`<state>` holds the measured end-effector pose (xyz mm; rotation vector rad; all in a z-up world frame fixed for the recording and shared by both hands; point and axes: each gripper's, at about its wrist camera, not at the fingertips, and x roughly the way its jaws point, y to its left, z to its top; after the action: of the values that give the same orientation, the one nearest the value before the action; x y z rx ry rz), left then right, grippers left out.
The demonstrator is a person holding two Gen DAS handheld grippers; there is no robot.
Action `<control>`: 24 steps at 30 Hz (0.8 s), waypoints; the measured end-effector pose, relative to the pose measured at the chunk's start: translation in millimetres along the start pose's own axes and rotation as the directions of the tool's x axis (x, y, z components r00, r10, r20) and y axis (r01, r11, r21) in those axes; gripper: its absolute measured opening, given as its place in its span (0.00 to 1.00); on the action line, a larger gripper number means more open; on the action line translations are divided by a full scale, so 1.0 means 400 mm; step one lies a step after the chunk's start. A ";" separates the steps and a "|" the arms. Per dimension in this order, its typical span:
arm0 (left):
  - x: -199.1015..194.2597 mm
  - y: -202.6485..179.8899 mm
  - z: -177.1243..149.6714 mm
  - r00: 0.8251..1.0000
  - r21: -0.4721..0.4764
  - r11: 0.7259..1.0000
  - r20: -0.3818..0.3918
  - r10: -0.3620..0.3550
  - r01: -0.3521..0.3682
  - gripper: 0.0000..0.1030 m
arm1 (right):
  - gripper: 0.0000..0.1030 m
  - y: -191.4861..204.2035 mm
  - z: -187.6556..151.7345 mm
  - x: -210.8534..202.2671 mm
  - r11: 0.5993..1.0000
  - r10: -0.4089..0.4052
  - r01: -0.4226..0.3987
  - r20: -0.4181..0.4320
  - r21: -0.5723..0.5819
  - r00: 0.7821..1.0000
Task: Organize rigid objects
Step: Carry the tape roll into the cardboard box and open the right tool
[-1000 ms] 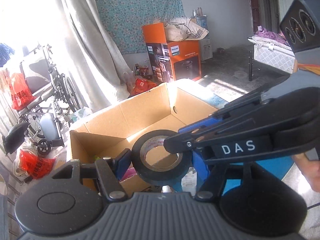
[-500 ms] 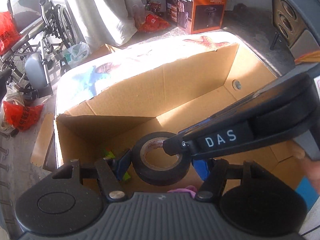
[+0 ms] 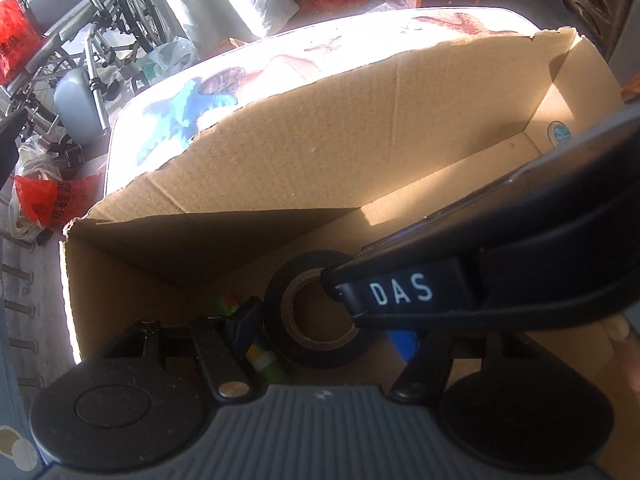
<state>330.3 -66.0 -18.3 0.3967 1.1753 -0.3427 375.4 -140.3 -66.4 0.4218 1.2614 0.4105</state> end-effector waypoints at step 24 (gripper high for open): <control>-0.459 -0.072 -0.305 0.838 0.079 0.971 0.493 -0.236 0.227 0.90 | 0.99 0.047 -0.562 -0.649 0.986 0.118 -0.037 0.518 -0.165 0.847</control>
<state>153.4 -24.3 109.8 0.1597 0.7062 -0.6281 91.4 -240.6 99.8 0.4224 0.6716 0.4185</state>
